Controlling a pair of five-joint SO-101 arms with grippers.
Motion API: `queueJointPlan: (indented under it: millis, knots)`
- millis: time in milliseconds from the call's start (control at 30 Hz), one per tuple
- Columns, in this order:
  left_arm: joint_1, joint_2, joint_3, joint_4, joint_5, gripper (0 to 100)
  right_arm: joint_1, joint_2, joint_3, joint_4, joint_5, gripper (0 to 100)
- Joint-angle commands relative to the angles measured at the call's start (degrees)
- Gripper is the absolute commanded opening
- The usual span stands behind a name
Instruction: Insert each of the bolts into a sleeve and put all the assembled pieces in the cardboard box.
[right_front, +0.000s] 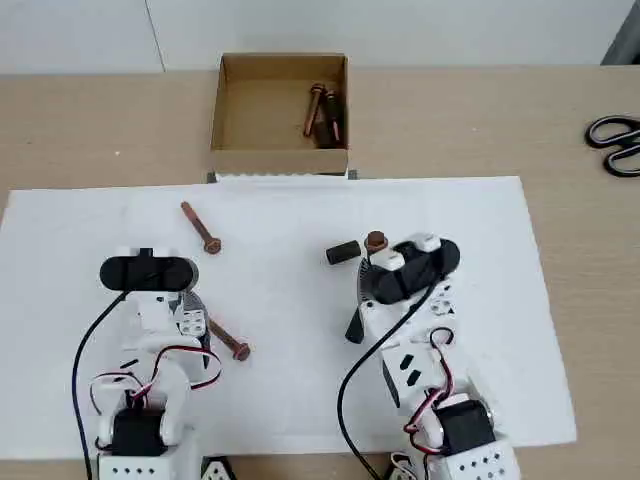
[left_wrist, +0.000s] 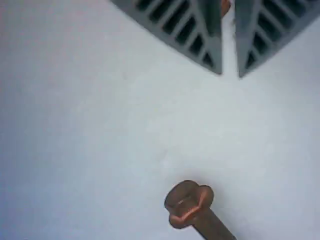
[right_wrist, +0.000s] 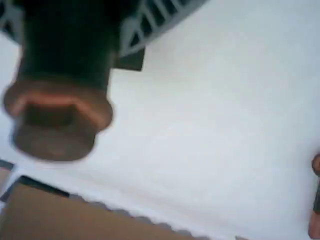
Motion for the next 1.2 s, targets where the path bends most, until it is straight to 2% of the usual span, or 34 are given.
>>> queueJointPlan:
  millis: [0, 200, 300, 467, 767, 967, 1167]
  knots:
    - [-0.35, -0.62, 0.13, -2.90, -0.18, 1, 0.75, 11.47, -12.22, -1.80, -0.44, 0.3]
    - [-0.35, -0.62, 0.48, -2.90, -0.18, 1, 1.19, 39.16, -32.70, -1.98, -2.64, 0.3]
    - [-0.35, -0.62, 0.48, -2.90, -0.18, 1, 1.19, 51.82, -41.32, -5.85, -2.29, 0.4]
    - [-0.44, -0.62, 0.48, -2.90, -0.18, 1, 1.10, 70.11, -53.10, -14.99, 3.60, 0.4]
    - [-0.44, -0.62, 0.48, -2.90, -0.18, 1, 1.10, 99.74, -79.21, -23.96, 10.90, 0.4]
    - [-0.44, -0.62, 0.48, -2.90, -0.18, 1, 1.10, 116.53, -95.21, -28.18, 11.16, 0.4]
    - [-0.44, -0.62, 0.48, -2.90, -0.18, 1, 1.10, 126.46, -103.12, -29.93, 11.16, 1.0]
